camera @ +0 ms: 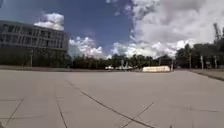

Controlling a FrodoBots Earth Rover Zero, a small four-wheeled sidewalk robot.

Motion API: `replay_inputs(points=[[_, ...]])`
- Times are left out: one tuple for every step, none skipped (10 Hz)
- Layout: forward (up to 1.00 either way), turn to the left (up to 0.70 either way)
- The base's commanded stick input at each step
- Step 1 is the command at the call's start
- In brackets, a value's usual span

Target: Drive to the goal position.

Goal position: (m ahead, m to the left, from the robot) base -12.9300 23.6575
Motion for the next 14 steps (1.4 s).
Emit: replay_inputs(points=[[1.00, 0.40], [1.00, 0.40], [1.00, 0.40], [1.00, 0.40], [1.00, 0.40], [1.00, 0.40], [1.00, 0.40], [1.00, 0.40], [1.00, 0.40], [1.00, 0.40], [1.00, 0.40], [1.00, 0.40], [1.00, 0.40], [1.00, 0.40]])
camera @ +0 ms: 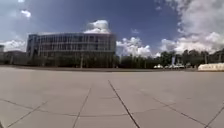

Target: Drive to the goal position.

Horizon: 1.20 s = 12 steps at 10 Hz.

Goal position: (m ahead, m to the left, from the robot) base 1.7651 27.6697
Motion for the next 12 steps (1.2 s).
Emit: replay_inputs(points=[[1.00, 0.40], [1.00, 0.40], [1.00, 0.40], [1.00, 0.40], [1.00, 0.40], [1.00, 0.40], [1.00, 0.40], [1.00, 0.40], [1.00, 0.40], [1.00, 0.40], [1.00, 0.40], [1.00, 0.40]])
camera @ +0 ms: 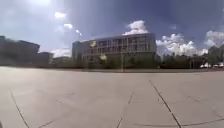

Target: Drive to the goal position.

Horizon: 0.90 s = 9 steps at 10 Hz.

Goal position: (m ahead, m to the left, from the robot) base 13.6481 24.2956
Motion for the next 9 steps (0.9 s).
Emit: replay_inputs(points=[[1.00, 0.40], [1.00, 0.40], [1.00, 0.40], [1.00, 0.40], [1.00, 0.40], [1.00, 0.40], [1.00, 0.40], [1.00, 0.40], [1.00, 0.40]])
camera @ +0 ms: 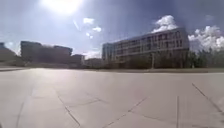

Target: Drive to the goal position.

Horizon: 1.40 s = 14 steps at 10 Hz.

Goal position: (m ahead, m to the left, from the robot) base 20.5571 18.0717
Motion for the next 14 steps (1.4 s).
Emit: replay_inputs(points=[[1.00, 0.40], [1.00, 0.40], [1.00, 0.40], [1.00, 0.40], [1.00, 0.40], [1.00, 0.40], [1.00, 0.40], [1.00, 0.40], [1.00, 0.40], [1.00, 0.40], [1.00, 0.40], [1.00, 0.40], [1.00, 0.40], [1.00, 0.06]])
